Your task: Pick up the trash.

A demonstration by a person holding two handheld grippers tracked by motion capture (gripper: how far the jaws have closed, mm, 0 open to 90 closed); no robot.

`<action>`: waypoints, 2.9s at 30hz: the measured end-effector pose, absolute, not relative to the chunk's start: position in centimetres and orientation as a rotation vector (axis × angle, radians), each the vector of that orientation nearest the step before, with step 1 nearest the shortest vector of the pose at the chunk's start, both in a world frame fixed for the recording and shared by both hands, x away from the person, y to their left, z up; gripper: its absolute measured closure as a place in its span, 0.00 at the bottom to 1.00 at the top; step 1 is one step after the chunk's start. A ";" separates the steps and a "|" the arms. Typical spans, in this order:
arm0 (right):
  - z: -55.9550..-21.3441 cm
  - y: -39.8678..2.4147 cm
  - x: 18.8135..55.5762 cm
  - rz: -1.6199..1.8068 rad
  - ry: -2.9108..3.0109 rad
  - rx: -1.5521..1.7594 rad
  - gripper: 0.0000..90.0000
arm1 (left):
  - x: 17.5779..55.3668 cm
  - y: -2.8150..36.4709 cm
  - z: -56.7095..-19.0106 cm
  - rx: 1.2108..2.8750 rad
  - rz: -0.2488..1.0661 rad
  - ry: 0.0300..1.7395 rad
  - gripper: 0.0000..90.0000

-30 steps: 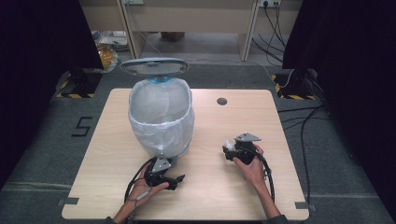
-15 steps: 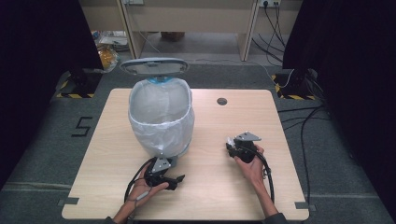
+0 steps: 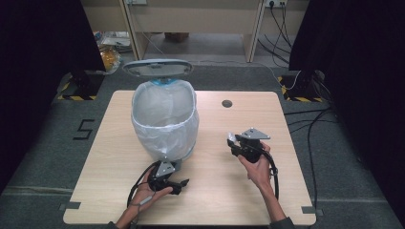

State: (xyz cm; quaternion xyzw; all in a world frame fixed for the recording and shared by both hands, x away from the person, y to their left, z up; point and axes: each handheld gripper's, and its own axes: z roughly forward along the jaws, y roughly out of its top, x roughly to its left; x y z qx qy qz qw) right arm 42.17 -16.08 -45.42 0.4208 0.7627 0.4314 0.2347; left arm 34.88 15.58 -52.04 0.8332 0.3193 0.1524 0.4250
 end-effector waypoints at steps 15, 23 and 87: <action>-39.5 -14.3 42.3 1.287 2.046 1.075 0.66 | 34.9 15.6 -52.0 2.084 0.385 0.794 0.20; -36.2 -13.6 42.7 1.309 2.025 1.048 0.66 | 34.8 15.6 -52.0 2.085 0.388 0.791 0.20; -26.5 -1.9 44.7 1.425 2.122 0.786 0.66 | 34.9 15.7 -52.0 2.071 0.365 0.797 0.20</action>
